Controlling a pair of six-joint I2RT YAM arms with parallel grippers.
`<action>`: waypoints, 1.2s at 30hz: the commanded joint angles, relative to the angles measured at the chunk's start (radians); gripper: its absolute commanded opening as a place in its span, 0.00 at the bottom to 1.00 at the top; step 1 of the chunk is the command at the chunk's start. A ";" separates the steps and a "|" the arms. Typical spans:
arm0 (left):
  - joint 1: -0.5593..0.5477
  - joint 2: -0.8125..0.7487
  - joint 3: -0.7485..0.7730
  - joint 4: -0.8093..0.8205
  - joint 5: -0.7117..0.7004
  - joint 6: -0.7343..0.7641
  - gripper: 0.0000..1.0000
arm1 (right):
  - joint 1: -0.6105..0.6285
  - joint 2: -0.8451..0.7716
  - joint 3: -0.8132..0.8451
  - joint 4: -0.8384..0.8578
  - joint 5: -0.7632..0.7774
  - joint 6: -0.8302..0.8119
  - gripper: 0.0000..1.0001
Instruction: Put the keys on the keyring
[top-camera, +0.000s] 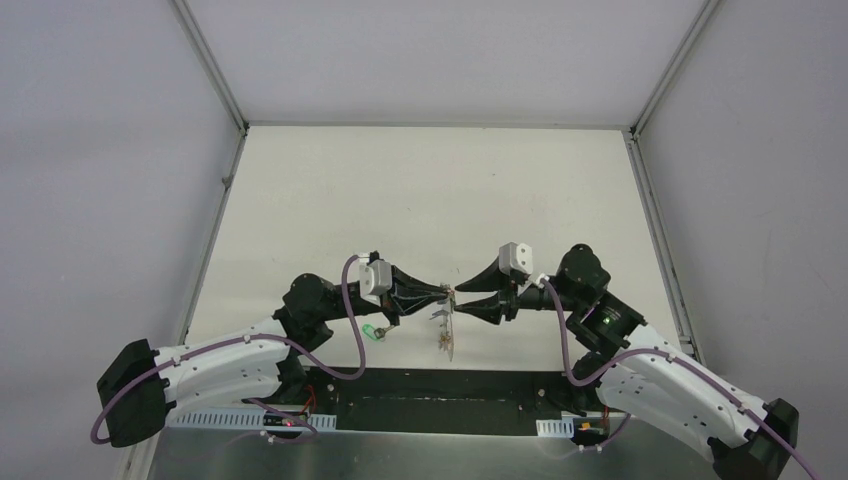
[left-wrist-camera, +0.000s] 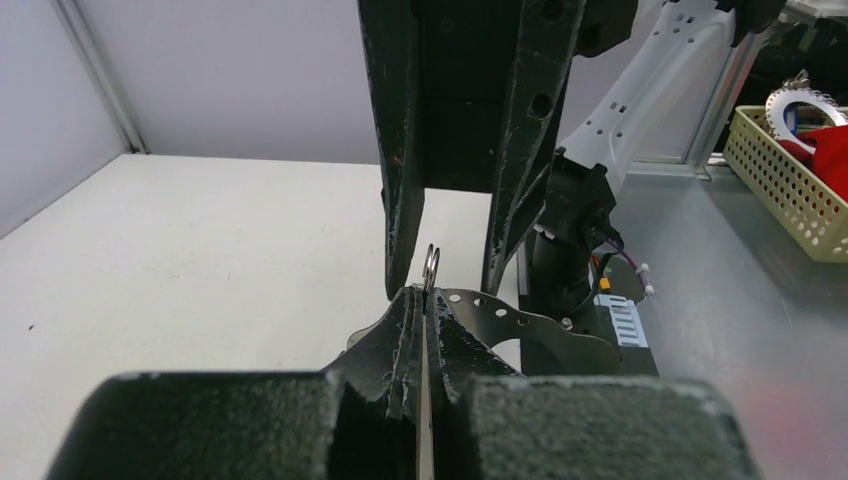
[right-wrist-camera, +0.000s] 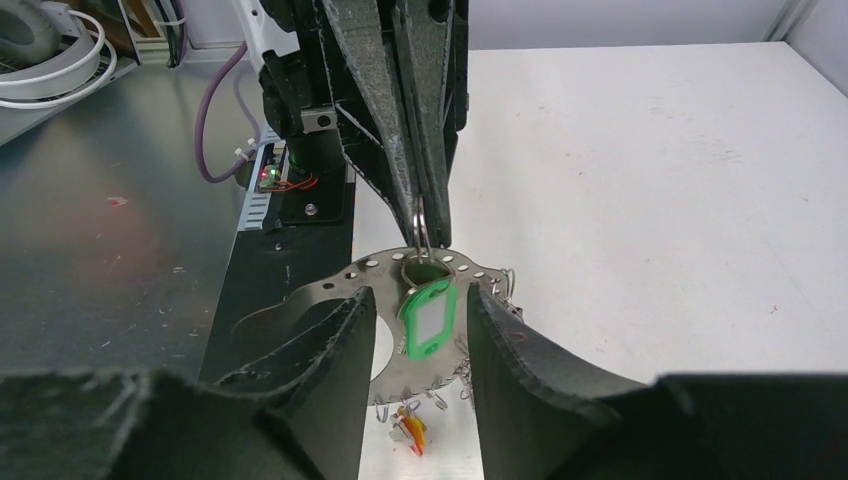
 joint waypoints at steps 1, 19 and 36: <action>-0.009 0.010 0.006 0.157 0.037 -0.028 0.00 | 0.005 0.016 0.020 0.094 -0.039 0.013 0.39; -0.010 0.025 0.014 0.146 0.049 -0.031 0.00 | 0.005 0.042 0.040 0.169 -0.065 0.049 0.17; -0.010 -0.098 0.061 -0.223 -0.016 0.066 0.44 | 0.006 0.075 0.211 -0.270 0.010 -0.042 0.00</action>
